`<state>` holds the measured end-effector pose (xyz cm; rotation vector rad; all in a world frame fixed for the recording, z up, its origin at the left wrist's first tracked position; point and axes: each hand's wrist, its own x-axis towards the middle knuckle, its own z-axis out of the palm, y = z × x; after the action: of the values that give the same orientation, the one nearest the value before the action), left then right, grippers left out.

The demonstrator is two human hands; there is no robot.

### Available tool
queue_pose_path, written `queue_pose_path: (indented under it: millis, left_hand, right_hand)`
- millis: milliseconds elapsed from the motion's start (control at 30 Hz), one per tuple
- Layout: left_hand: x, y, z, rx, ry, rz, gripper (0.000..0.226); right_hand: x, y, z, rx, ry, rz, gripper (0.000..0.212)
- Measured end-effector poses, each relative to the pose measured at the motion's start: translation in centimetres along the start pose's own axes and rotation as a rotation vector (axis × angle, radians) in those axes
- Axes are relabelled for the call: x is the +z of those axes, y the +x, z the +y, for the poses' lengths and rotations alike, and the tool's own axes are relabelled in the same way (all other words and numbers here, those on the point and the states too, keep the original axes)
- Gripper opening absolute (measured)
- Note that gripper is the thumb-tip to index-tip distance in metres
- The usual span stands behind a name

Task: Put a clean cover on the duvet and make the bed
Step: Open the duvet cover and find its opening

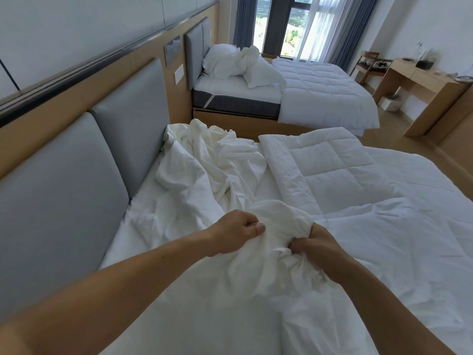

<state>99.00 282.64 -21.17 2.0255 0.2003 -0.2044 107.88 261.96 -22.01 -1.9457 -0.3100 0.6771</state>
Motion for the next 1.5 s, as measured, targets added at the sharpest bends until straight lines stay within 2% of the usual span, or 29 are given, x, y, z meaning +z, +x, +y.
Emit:
queue_pose_path:
  millis: [67, 233, 400, 467, 567, 667, 767, 867, 1000, 1133, 1167, 1233, 1333, 1400, 1500]
  left_hand:
    - [0.4, 0.4, -0.3, 0.009, 0.012, 0.041, 0.039]
    - [1.7, 0.6, -0.7, 0.068, 0.037, 0.0, 0.04]
    - [2.3, 0.3, -0.9, 0.154, 0.062, 0.017, 0.028]
    - [2.5, 0.1, -0.8, 0.129, -0.055, 0.036, 0.025]
    - [2.2, -0.1, -1.4, 0.063, -0.2, -0.02, 0.02]
    - [1.7, -0.4, -2.5, 0.091, -0.136, -0.064, 0.016]
    - [1.0, -0.3, -4.1, 0.062, 0.014, -0.023, 0.021]
    - [0.5, -0.1, -6.1, 0.013, 0.111, 0.028, 0.014]
    - [-0.2, -0.6, -6.2, 0.016, -0.051, 0.138, 0.013]
    - [-0.3, -1.3, -2.9, 0.123, -0.157, 0.133, 0.047]
    - [-0.3, -1.3, -2.0, 0.147, -0.18, 0.123, 0.049]
    - [-0.4, -1.1, -0.8, 0.152, -0.267, 0.093, 0.047]
    - [-0.9, -0.9, -0.8, 0.045, -0.394, 0.047, 0.038]
    - [-1.0, -0.5, -1.8, 0.007, -0.256, 0.068, 0.036]
    - [-0.9, -0.1, -2.9, 0.01, -0.085, 0.212, 0.032]
  right_hand:
    - [0.1, -0.3, -0.1, -0.006, 0.07, -0.005, 0.04]
    - [1.1, -0.8, -0.9, 0.001, 0.186, -0.093, 0.038]
    - [1.7, -1.4, -1.8, 0.09, 0.154, -0.287, 0.041]
    - [1.9, -1.4, -1.7, 0.096, 0.147, -0.274, 0.039]
    - [2.2, -1.2, -1.4, 0.088, 0.112, -0.232, 0.039]
    - [2.5, -0.8, -1.1, 0.088, 0.079, -0.194, 0.044]
    - [2.3, -0.4, -1.2, 0.082, 0.106, -0.169, 0.046]
    - [1.9, -0.2, -1.2, 0.041, 0.163, -0.15, 0.051]
    - [1.6, 0.1, -0.7, 0.021, 0.181, -0.107, 0.064]
    - [2.1, 0.3, -0.8, 0.01, 0.17, -0.106, 0.07]
    - [2.3, 0.3, -1.0, 0.009, 0.166, -0.109, 0.069]
    - [2.6, 0.3, -1.4, 0.012, 0.137, -0.128, 0.064]
    - [2.8, 0.2, -2.0, 0.015, 0.066, -0.162, 0.059]
    - [2.8, 0.0, -2.2, 0.023, 0.055, -0.131, 0.051]
    - [2.6, -0.3, -2.2, 0.051, 0.146, -0.073, 0.04]
